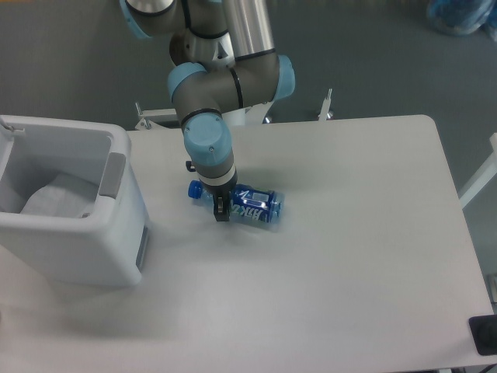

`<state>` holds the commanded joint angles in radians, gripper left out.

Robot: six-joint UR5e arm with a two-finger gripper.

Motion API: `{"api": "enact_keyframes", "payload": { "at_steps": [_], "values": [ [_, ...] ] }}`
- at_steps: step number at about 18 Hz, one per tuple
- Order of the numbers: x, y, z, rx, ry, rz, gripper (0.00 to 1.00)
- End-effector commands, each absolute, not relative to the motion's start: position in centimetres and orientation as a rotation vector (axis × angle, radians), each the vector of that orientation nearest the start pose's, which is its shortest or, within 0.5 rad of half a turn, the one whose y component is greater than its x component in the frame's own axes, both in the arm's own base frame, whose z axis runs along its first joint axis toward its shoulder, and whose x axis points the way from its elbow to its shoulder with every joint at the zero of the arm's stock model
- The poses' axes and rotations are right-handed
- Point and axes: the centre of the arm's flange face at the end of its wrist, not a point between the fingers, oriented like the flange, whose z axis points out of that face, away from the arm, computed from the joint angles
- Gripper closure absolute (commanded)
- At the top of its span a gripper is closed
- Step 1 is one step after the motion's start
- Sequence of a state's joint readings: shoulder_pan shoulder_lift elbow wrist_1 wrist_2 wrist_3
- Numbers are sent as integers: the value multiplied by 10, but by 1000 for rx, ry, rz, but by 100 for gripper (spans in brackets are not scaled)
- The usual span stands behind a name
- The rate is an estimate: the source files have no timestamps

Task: Place the trash in the trash can
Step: 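Close the gripper around the middle of the water bottle, then lift the water bottle and carry it over the trash bin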

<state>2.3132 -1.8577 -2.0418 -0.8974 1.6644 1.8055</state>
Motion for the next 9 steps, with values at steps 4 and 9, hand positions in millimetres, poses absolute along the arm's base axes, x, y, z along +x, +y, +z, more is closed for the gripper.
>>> {"api": "enact_keyframes", "payload": {
  "at_steps": [4,9],
  "values": [
    [-257,463,216,-2820,1586,0,35],
    [-282,477,253,-2872,1414,135,35]
  ]
}}
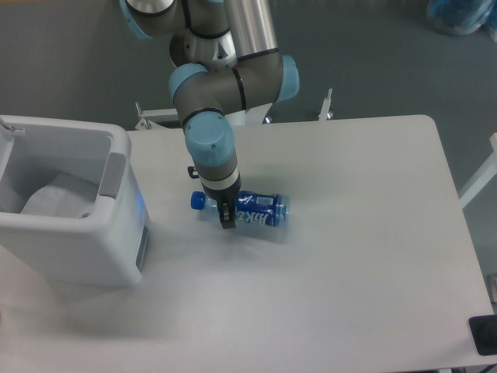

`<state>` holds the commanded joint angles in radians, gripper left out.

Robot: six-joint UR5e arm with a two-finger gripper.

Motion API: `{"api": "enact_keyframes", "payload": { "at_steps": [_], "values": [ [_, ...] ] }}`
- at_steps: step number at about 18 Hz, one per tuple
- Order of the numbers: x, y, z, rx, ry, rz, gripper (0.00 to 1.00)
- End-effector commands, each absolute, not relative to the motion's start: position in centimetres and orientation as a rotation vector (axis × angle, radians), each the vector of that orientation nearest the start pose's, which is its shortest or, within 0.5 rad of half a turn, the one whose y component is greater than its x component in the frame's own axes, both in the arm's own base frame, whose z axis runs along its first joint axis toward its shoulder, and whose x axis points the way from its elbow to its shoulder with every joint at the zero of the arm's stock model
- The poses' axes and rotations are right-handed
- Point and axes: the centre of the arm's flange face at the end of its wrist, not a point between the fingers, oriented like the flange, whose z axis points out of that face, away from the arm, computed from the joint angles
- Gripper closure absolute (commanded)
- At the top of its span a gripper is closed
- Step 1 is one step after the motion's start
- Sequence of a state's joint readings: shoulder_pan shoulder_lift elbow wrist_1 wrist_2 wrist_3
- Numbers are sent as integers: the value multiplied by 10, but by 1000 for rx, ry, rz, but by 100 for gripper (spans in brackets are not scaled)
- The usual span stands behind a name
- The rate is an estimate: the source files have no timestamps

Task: Place the trash in the trash can
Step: 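Lift the water bottle and carry it over the trash bin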

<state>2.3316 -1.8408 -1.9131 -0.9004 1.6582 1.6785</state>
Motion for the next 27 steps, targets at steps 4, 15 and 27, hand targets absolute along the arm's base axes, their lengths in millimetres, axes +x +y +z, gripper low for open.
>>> {"api": "enact_keyframes", "payload": {
  "at_steps": [4,15,27],
  "values": [
    [-331,493,308,-2886,1079,288,35],
    [-404,529,448,-2568,84,205,35],
    [-323,522,554,-2208,-61,-179,34]
  ]
}}
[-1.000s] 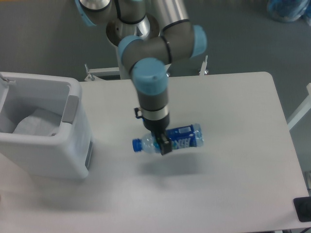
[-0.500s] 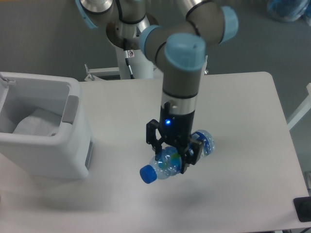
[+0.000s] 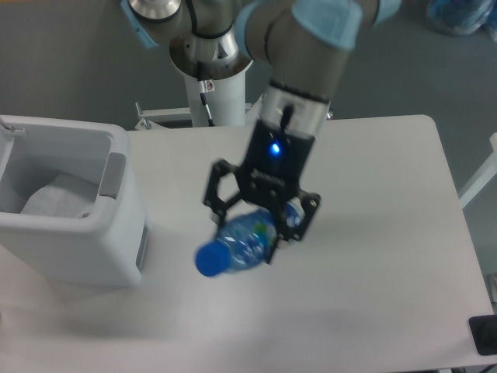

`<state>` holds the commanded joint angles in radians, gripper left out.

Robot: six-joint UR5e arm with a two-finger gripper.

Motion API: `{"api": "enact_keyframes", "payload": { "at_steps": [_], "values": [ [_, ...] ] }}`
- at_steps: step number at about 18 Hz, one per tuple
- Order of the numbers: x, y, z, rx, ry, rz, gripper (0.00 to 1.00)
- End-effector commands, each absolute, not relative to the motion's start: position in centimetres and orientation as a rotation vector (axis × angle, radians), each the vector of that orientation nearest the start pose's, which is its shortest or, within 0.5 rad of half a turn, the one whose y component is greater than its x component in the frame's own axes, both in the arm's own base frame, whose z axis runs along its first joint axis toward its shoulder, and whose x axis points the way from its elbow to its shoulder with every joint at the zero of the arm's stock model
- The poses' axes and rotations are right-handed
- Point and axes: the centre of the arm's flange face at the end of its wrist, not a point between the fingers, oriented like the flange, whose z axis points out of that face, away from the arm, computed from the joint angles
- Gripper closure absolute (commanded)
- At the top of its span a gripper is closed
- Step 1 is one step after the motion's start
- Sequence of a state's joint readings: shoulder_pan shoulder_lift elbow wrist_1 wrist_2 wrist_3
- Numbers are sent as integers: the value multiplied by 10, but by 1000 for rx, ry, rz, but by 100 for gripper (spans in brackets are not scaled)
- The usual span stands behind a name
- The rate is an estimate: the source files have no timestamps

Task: Place the trash in the trash can
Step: 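Lift the water bottle and carry it over the trash bin, then lower the bottle into the bin and open the gripper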

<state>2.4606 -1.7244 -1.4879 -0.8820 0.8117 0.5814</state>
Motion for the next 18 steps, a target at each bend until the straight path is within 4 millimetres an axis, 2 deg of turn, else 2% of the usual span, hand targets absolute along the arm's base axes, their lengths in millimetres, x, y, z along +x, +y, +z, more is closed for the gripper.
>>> {"api": "enact_keyframes", "payload": {
  "at_steps": [4,6,7,11,13,16,18],
  "values": [
    [-268,516,587,-2126,-13,-285,32],
    [-244,507,596,-2110,12,-298,32],
    [-228,504,595,-2108,32,-308,32],
    [-178,516,590,-2106,129,-355,32],
    [-168,522,587,-2100,160,-364,32],
    [-134,543,574,-2095,240,-446,31],
    [-131,548,565,-2103,246,-462,29]
  ]
}}
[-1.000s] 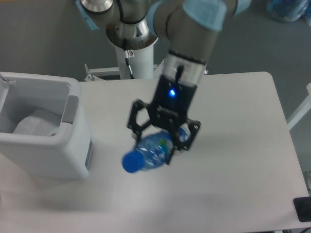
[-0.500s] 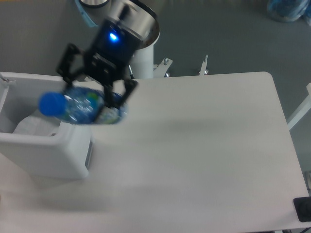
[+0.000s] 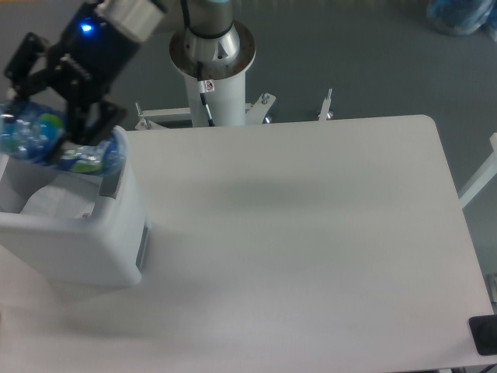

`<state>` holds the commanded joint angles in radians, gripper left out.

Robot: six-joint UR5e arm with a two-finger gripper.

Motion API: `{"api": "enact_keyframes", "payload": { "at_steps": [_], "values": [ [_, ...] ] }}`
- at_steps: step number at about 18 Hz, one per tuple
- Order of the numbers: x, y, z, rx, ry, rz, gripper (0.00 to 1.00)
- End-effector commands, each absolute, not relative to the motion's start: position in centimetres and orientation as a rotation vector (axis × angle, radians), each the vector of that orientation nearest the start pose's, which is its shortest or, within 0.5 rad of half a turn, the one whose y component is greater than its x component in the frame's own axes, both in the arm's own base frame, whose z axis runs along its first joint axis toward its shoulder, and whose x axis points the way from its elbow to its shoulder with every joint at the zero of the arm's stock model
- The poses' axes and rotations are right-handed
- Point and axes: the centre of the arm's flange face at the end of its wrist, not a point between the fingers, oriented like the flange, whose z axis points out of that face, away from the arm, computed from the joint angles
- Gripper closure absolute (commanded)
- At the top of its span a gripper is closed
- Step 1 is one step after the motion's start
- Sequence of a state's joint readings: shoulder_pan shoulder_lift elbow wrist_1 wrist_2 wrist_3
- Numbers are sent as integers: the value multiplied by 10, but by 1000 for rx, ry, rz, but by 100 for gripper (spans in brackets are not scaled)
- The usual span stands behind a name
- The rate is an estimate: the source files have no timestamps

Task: Place the trash in the trash can
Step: 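Lower the bottle into the bin and open the gripper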

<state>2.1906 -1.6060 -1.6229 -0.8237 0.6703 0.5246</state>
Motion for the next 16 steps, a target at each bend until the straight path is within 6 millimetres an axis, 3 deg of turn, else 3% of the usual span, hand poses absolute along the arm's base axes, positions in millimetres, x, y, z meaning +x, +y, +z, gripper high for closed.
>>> {"api": "enact_keyframes", "payload": {
  "at_steps": [6,9,13,16],
  "values": [
    [-118,554,551,-2115,270,-492,26],
    [-114,554,543,-2108,340,-468,0],
    [-111,554,526,-2123,355,-483,0],
    [-113,553,526,-2124,349,-482,0]
  ]
}}
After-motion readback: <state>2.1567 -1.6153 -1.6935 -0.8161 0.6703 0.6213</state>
